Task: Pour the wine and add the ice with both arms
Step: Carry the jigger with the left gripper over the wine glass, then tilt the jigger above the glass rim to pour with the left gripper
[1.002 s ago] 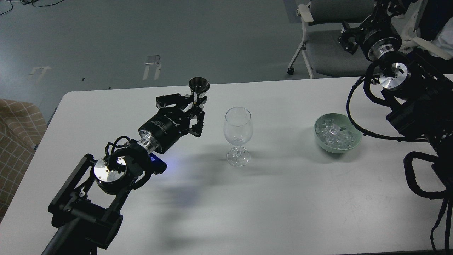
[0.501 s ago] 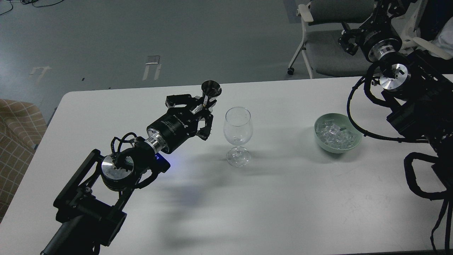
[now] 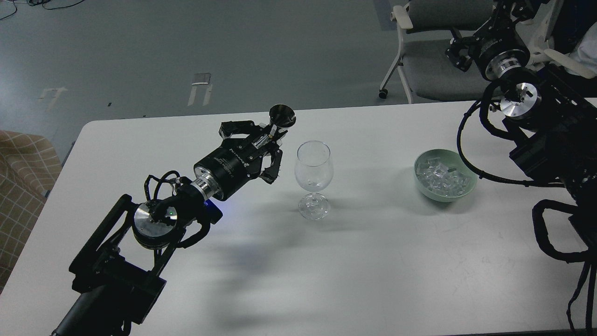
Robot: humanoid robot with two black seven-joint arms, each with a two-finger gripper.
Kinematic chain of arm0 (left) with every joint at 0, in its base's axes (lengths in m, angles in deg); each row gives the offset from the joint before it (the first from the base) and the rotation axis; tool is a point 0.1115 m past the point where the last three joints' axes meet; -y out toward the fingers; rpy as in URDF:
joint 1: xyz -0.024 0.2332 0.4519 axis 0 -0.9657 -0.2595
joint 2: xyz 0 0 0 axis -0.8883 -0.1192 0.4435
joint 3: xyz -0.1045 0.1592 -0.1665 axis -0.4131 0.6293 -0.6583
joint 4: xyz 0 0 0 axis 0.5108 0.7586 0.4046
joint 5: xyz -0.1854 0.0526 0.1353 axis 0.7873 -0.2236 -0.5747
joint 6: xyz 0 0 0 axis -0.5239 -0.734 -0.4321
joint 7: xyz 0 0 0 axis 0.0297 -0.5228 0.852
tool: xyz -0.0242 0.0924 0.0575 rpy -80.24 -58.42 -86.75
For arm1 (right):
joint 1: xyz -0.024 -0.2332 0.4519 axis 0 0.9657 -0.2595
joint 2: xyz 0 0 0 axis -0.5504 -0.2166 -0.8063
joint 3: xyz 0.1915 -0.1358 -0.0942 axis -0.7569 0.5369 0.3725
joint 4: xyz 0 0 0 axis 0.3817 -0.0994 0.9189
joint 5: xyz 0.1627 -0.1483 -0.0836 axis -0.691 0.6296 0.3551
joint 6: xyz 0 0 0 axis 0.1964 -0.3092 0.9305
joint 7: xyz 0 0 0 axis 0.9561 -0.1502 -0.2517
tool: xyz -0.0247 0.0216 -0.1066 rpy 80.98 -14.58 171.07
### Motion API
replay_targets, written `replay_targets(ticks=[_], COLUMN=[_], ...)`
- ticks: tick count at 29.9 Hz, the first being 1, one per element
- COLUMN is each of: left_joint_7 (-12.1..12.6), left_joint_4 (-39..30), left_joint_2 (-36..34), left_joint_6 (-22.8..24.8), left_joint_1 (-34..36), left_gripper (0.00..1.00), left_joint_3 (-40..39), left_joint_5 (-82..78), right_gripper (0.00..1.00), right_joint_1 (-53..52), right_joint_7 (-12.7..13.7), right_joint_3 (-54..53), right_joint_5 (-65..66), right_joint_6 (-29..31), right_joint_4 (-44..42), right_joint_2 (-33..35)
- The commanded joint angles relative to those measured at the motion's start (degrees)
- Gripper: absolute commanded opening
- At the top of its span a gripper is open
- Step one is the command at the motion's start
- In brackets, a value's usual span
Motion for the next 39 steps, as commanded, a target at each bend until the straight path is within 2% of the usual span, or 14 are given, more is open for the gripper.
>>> replay_targets(ticks=[1, 39], left_joint_7=[0.01, -0.34], left_joint_4=[-0.03, -1.87], left_joint_2=[-0.11, -0.11], left_joint_6=[-0.02, 1.65], left_joint_1=[-0.09, -0.09], left_gripper=[0.00, 0.00], left_joint_3=[0.16, 0.69], left_joint_5=[-0.42, -16.77], right_gripper=[1.00, 1.00], right_joint_1=[-0.10, -0.36], right_joint_7=[0.00, 0.09], right_joint_3=[0.00, 0.00], right_joint_5=[0.00, 0.00], right_joint_6=[-0.01, -0.01], right_joint_4=[0.00, 0.00], right_joint_2=[0.00, -0.44])
